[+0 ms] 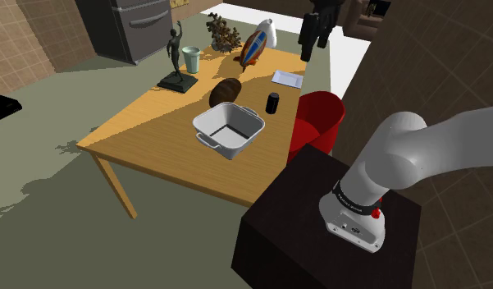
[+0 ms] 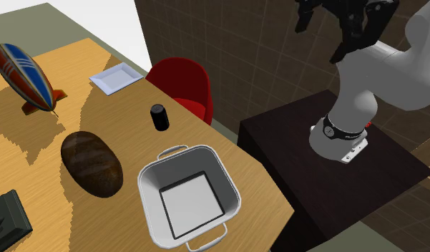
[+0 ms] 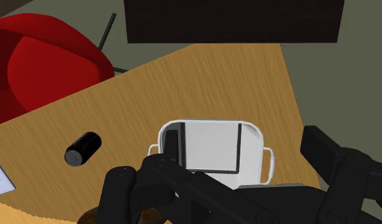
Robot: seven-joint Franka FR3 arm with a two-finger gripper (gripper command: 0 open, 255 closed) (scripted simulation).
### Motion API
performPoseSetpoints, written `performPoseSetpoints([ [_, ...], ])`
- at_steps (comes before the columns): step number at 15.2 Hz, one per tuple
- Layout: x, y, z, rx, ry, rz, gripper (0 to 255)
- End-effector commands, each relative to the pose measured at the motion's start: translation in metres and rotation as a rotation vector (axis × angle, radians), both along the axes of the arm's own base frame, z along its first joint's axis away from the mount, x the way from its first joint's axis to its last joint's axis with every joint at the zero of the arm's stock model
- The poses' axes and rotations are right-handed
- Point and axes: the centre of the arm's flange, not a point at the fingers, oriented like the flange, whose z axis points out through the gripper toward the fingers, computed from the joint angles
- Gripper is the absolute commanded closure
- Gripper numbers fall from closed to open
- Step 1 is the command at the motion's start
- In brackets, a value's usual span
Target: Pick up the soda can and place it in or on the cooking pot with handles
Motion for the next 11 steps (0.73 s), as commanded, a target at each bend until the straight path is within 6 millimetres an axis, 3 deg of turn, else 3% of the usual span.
performPoseSetpoints([
  [1, 0.000, 0.000, 0.000, 0.000, 0.000, 0.000, 0],
  [11, 0.057, -0.092, -0.079, 0.029, -0.010, -0.025, 0],
])
